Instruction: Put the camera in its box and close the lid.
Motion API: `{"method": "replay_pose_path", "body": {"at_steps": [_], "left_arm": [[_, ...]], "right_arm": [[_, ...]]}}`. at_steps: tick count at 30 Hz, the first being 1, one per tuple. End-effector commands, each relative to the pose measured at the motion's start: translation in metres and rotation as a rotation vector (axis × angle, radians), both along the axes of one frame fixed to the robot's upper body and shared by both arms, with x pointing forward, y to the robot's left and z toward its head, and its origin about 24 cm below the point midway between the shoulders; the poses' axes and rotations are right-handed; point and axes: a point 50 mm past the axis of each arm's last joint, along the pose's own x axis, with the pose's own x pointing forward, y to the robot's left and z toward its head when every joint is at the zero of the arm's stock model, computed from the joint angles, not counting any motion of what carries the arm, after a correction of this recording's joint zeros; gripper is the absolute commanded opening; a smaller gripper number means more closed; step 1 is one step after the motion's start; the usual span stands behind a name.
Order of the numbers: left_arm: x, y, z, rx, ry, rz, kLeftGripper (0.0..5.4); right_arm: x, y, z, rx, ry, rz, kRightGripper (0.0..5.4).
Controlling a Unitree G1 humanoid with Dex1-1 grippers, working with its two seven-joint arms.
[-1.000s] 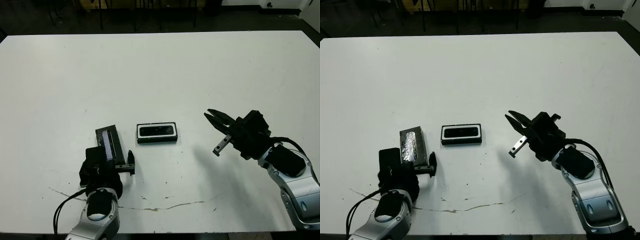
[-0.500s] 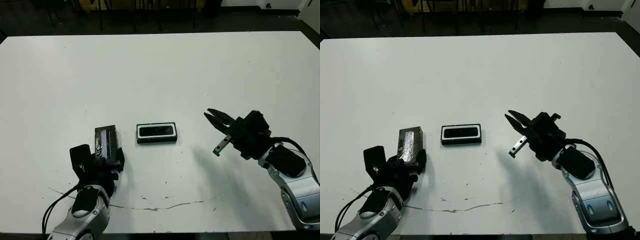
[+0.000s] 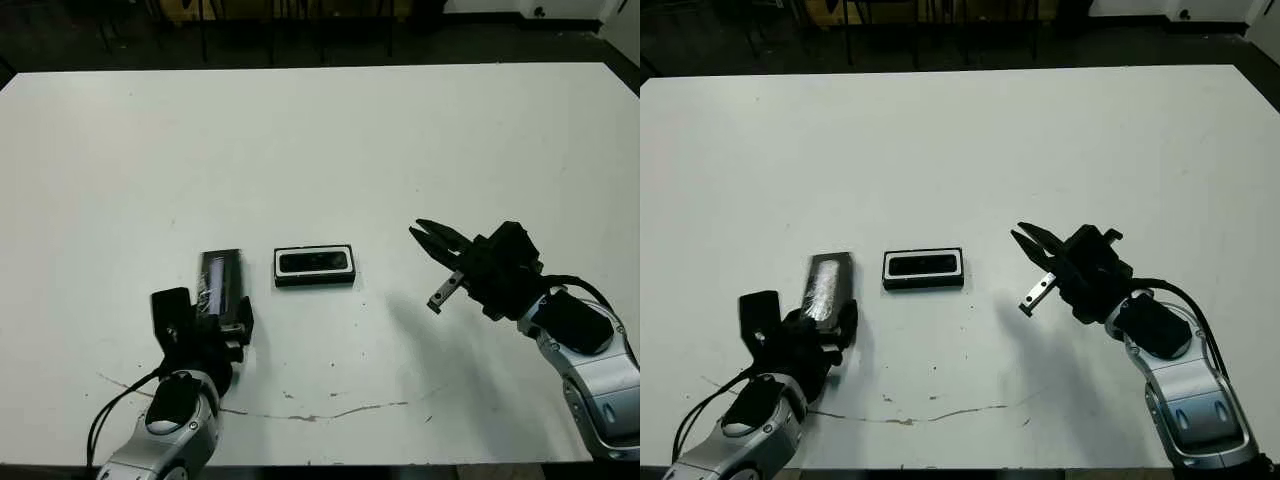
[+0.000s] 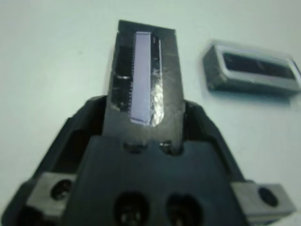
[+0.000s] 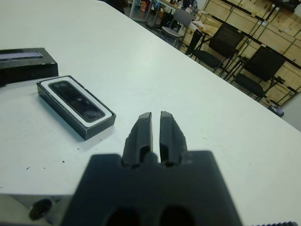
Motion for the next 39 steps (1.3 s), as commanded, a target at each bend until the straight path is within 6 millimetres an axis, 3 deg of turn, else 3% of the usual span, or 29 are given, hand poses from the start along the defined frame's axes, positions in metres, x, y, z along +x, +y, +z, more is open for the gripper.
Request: {"method": "replay_pose_path", "body": {"at_steps": [1, 8, 13, 17, 26, 33, 39], "left_arm": [[0.002, 0.029, 0.005, 0.178, -0.027, -0.111, 2.79], [0.044, 0.070, 0.068, 0.299, -0.311, -0.287, 2.77], [0.068, 0.075, 0.098, 0.400, -0.367, -0.441, 2.77], [0.090, 0.074, 0.107, 0.458, -0.328, -0.606, 2.77], [0.130, 0.072, 0.098, 0.509, -0.160, -0.899, 2.77], [0.155, 0.069, 0.073, 0.340, -0.016, -1.037, 2.77], [0.163, 0.066, 0.053, 0.233, 0.037, -1.055, 2.77]], "right_arm": [[0.000, -0.005, -0.004, -0.006, 0.019, -0.011, 0.00], [0.003, -0.010, -0.006, 0.024, 0.038, -0.045, 0.00], [0.006, -0.014, -0.007, 0.032, 0.033, -0.055, 0.00], [0.008, -0.018, -0.007, 0.027, 0.039, -0.065, 0.00], [0.015, -0.026, -0.010, 0.022, 0.056, -0.080, 0.00], [0.019, -0.029, -0.011, 0.009, 0.054, -0.086, 0.00], [0.020, -0.030, -0.013, -0.010, 0.058, -0.089, 0.00]]}}
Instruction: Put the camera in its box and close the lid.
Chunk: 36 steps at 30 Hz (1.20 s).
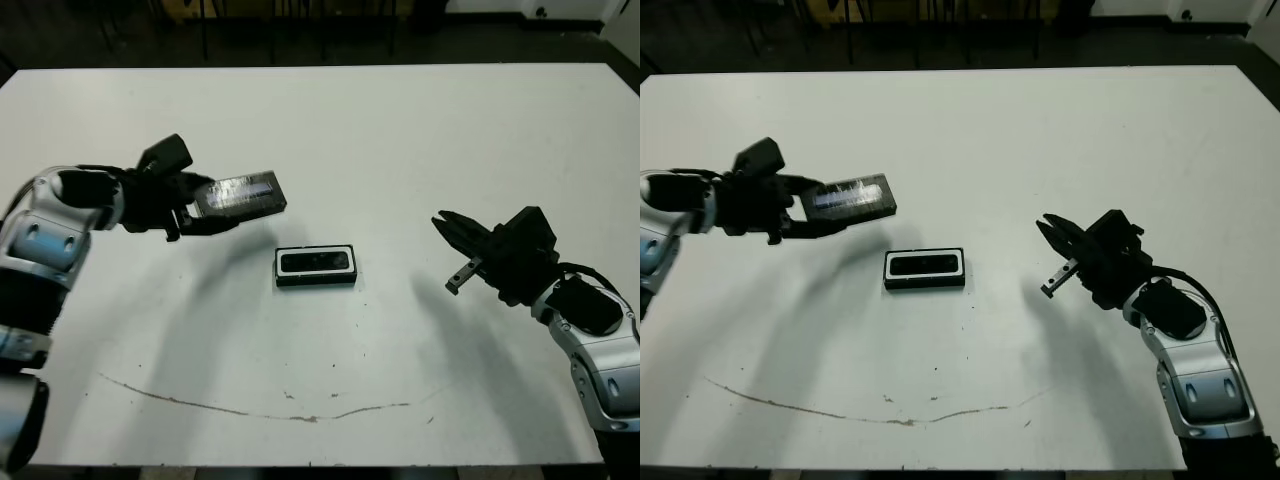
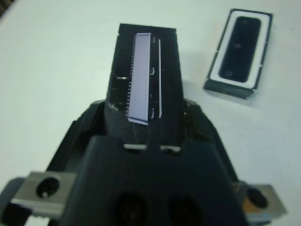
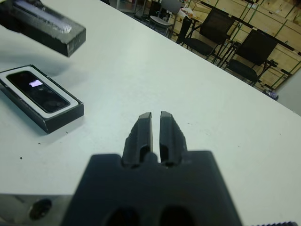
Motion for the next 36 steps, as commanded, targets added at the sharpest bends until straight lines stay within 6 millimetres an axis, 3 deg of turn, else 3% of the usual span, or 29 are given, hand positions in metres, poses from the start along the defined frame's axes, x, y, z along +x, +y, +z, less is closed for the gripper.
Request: {"method": "replay_pose_path", "body": {"at_steps": [1, 10, 18, 25, 36], "left_arm": [[0.003, 0.000, -0.012, -0.033, 0.057, 0.006, 2.77], [0.003, -0.001, -0.031, -0.379, 0.213, -0.004, 2.77], [0.001, -0.008, -0.038, -0.476, 0.368, -0.068, 2.77], [-0.001, -0.015, -0.039, -0.482, 0.390, -0.154, 2.77], [-0.006, -0.033, -0.049, -0.336, 0.462, -0.283, 2.77]], "right_arm": [[0.000, -0.003, -0.004, -0.032, 0.021, -0.002, 0.00], [0.000, -0.005, -0.010, 0.003, 0.035, 0.005, 0.00], [-0.001, -0.005, -0.010, -0.029, 0.029, 0.012, 0.00], [-0.001, -0.004, -0.010, -0.027, 0.033, 0.010, 0.00], [-0.003, -0.004, -0.009, -0.046, 0.030, 0.007, 0.00]]}}
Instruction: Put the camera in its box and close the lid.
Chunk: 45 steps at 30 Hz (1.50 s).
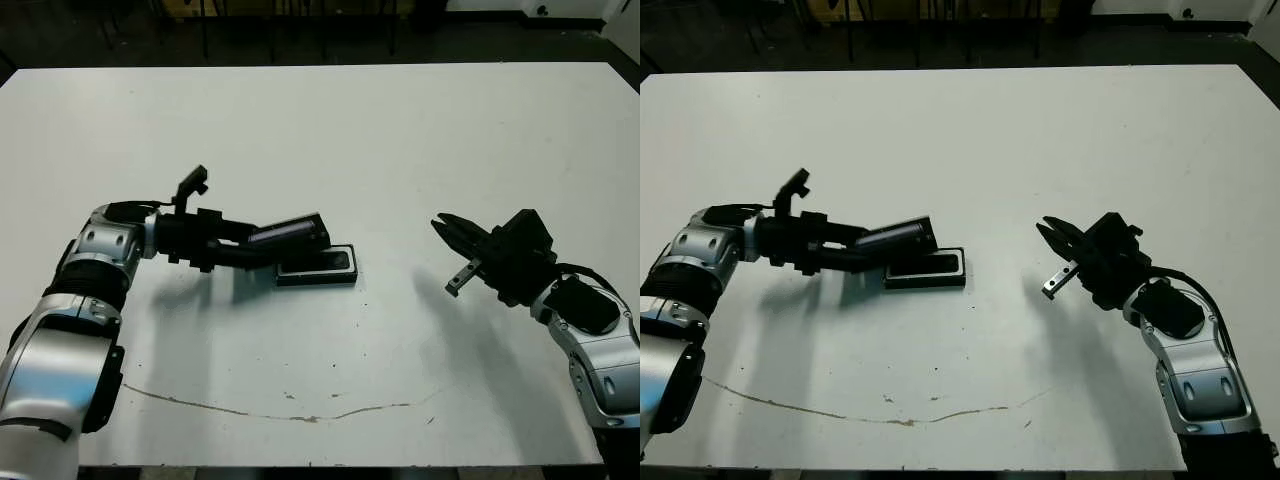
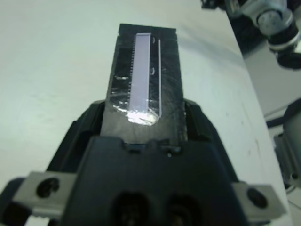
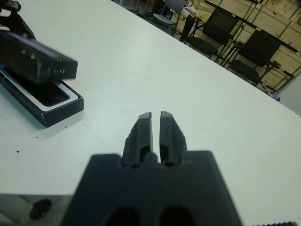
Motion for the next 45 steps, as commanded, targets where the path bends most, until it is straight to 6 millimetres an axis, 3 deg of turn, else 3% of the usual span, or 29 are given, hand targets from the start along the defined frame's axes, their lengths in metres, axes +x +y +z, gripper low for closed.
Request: {"method": "replay_pose_path", "body": {"at_steps": [1, 10, 21, 30, 45], "left_arm": [[-0.001, -0.006, -0.004, 0.043, 0.017, -0.049, 2.77], [-0.005, -0.014, -0.018, 0.089, -0.002, -0.058, 2.77], [-0.009, -0.022, -0.017, 0.084, -0.032, -0.145, 2.77], [-0.013, -0.042, -0.018, 0.101, -0.001, -0.217, 2.76], [-0.012, -0.085, -0.039, 0.193, 0.009, -0.318, 2.76]], "right_arm": [[-0.003, -0.002, -0.005, -0.025, 0.032, -0.009, 0.00], [-0.005, -0.002, -0.004, -0.030, 0.030, -0.004, 0.00], [-0.005, -0.002, -0.004, -0.033, 0.031, -0.008, 0.00], [-0.004, -0.003, -0.002, -0.035, 0.027, -0.007, 0.00], [-0.005, -0.003, -0.005, -0.019, 0.028, -0.001, 0.00]]}}
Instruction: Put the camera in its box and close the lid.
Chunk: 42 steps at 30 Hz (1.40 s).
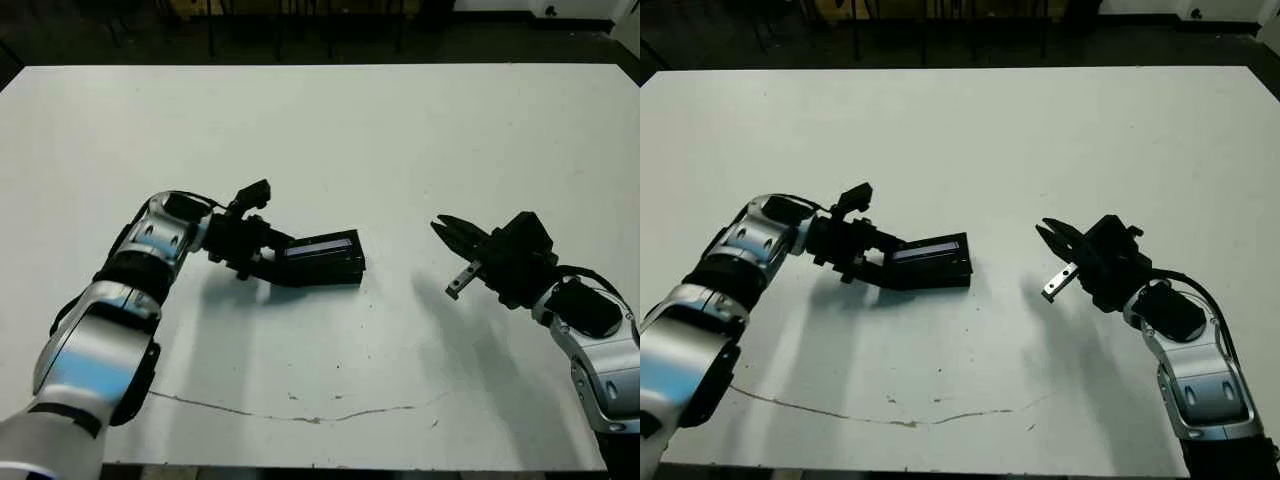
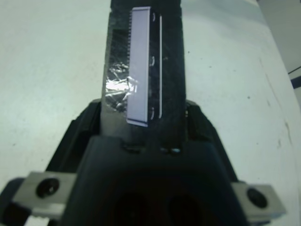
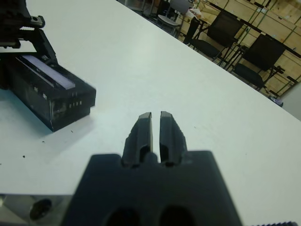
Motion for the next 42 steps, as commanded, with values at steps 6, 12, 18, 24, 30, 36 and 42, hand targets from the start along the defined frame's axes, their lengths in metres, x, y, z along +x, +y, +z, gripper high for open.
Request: {"method": "replay_pose_path", "body": {"at_steps": [6, 12, 18, 24, 30, 36, 42], "left_arm": [[-0.025, -0.032, -0.046, 0.078, 0.174, -0.098, 2.76], [-0.023, -0.031, -0.044, 0.145, 0.156, -0.119, 2.76], [-0.017, -0.017, -0.034, 0.233, 0.076, -0.110, 2.76], [-0.018, 0.001, -0.032, 0.277, 0.004, -0.056, 2.76], [-0.022, 0.014, -0.033, 0.313, -0.031, 0.012, 2.76], [-0.026, 0.029, -0.034, 0.334, -0.083, 0.054, 3.26], [-0.029, 0.043, -0.032, 0.318, -0.187, 0.050, 4.36]], "right_arm": [[-0.003, -0.004, -0.006, -0.008, 0.026, -0.005, 0.00], [-0.003, -0.003, -0.006, -0.004, 0.025, -0.006, 0.00], [-0.004, -0.002, -0.007, 0.000, 0.034, -0.013, 0.00], [-0.005, -0.001, -0.007, -0.006, 0.026, -0.009, 0.00], [-0.005, -0.001, -0.006, -0.012, 0.032, -0.009, 0.00], [-0.006, 0.000, -0.005, -0.002, 0.035, -0.005, 0.00], [-0.006, 0.000, -0.004, -0.006, 0.029, -0.007, 0.00]]}}
